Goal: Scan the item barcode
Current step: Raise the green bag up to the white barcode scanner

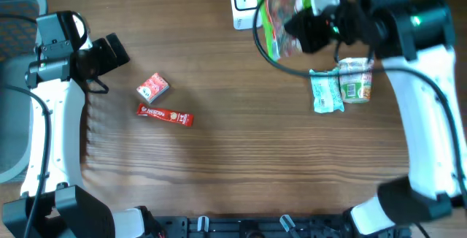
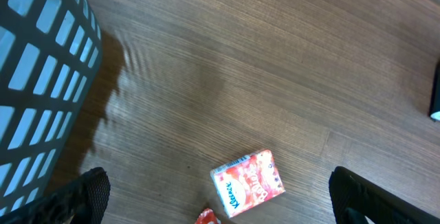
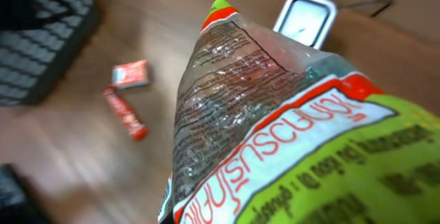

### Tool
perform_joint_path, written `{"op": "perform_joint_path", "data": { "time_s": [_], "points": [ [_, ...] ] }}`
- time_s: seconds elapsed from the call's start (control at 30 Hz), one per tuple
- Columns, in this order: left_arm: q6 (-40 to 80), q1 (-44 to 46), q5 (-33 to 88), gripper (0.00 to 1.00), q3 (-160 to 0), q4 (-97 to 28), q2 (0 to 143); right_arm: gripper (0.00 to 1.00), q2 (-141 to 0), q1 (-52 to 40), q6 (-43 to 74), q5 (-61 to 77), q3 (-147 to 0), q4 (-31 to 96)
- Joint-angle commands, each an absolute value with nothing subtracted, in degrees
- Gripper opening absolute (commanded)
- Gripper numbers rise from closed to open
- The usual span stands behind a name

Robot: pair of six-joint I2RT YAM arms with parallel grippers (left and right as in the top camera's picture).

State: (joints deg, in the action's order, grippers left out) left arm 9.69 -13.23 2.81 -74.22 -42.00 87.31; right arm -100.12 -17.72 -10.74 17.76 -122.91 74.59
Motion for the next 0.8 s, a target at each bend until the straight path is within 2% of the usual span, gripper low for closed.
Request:
{"op": "perform_joint_path", "data": {
  "time_s": [0.0,0.13,0.33,0.47,0.6,0.77],
  "points": [
    [9.41,-13.26,2.04,1.00,-74.04,-41.87,87.02,0.04,-106.37,-19.59,-18.20,6.61,-125.51,70.13],
    [9.41,-13.26,2.04,1.00,-74.04,-41.87,87.02,0.04,-112.33,-24.18,-23.31,-5.19,-125.49,62.11],
    [9.41,-13.26,2.04,1.00,-74.04,-41.87,87.02,0.04,-122.39,-30.89,-39.03,-28.73,-125.23,44.71],
    [9.41,-13.26,2.07,1.00,-74.04,-41.87,87.02,0.04,-130.67,-32.40,-49.25,-41.65,-125.23,25.76],
    [9.41,-13.26,2.04,1.00,-74.04,-41.87,87.02,0.04,-136.27,-32.40,-55.53,-45.04,-125.16,17.26],
    [9.41,-13.26,2.04,1.00,-74.04,-41.87,87.02,0.04,-140.16,-32.40,-55.27,-45.01,-125.14,11.60]
  ]
}}
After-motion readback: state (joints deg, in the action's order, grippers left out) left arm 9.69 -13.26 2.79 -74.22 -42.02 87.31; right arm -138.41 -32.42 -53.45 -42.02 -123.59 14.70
